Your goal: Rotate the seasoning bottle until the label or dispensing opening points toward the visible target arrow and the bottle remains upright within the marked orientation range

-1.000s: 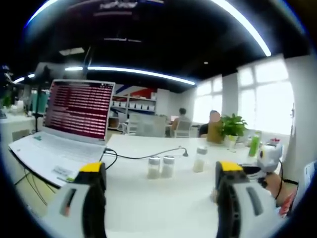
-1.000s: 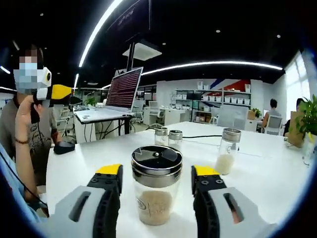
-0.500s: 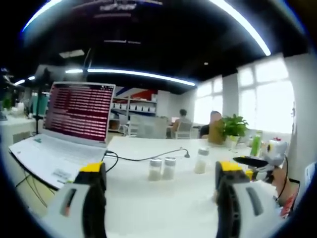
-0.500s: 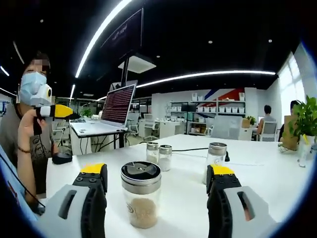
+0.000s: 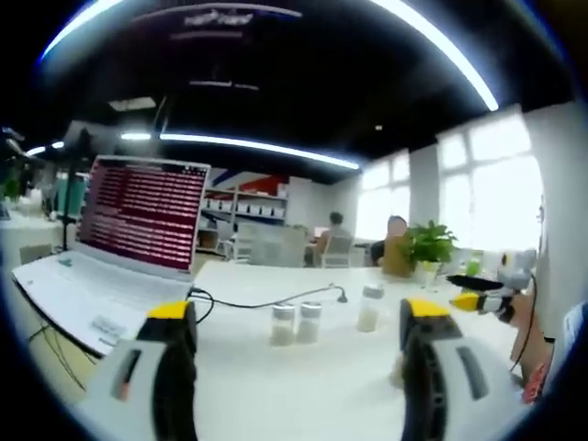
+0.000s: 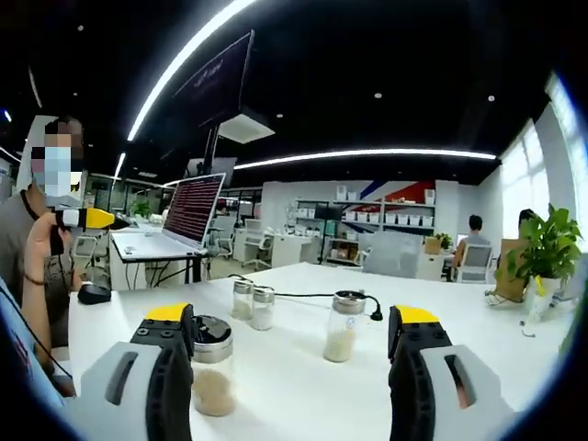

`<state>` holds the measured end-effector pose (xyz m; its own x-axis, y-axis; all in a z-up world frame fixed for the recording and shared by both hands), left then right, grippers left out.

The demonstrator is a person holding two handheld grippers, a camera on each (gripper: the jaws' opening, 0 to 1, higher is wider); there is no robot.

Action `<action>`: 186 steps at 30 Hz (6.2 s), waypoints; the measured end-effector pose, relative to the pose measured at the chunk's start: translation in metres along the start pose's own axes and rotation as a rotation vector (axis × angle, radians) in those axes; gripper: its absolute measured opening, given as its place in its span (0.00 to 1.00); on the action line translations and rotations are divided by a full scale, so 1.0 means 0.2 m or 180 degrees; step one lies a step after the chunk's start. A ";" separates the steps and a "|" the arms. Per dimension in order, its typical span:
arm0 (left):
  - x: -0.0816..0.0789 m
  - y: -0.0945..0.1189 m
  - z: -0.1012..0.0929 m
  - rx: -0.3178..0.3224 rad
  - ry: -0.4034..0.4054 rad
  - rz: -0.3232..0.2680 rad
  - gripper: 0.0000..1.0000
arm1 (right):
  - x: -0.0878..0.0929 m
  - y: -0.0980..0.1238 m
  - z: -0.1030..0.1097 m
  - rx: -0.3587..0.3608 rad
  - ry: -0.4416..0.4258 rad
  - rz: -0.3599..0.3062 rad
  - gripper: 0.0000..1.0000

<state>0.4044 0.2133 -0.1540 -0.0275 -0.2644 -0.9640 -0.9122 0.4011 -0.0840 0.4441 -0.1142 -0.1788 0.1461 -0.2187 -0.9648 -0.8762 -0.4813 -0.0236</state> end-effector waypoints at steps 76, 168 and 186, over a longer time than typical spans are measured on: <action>0.07 -0.12 -0.09 0.0201 -0.0129 0.0101 1.00 | 0.15 -0.71 -0.49 -0.0165 -0.0236 0.0094 0.79; 0.13 -0.15 -0.06 0.0228 -0.0200 0.0327 0.97 | 0.37 -0.92 -0.36 -0.0420 -0.0324 -0.0037 0.39; 0.16 -0.18 -0.10 0.0297 -0.0219 0.0403 0.97 | 0.29 -0.74 -0.43 -0.0414 -0.0245 0.0084 0.39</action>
<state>0.4283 0.1733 -0.1777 -0.1089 -0.1473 -0.9831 -0.8611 0.5080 0.0193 0.6225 -0.1280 -0.2097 0.0837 -0.1695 -0.9820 -0.8117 -0.5832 0.0314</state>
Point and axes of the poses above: the point that each gripper's makers call its tool centre point, and the gripper's own axes: y roughly backward along the fingers, z roughly to its left, x roughly out of its underside, the point moved 2 cm from there along y, roughly backward along the fingers, and after that the axes turned 8 degrees about y, right-handed, at the moved point
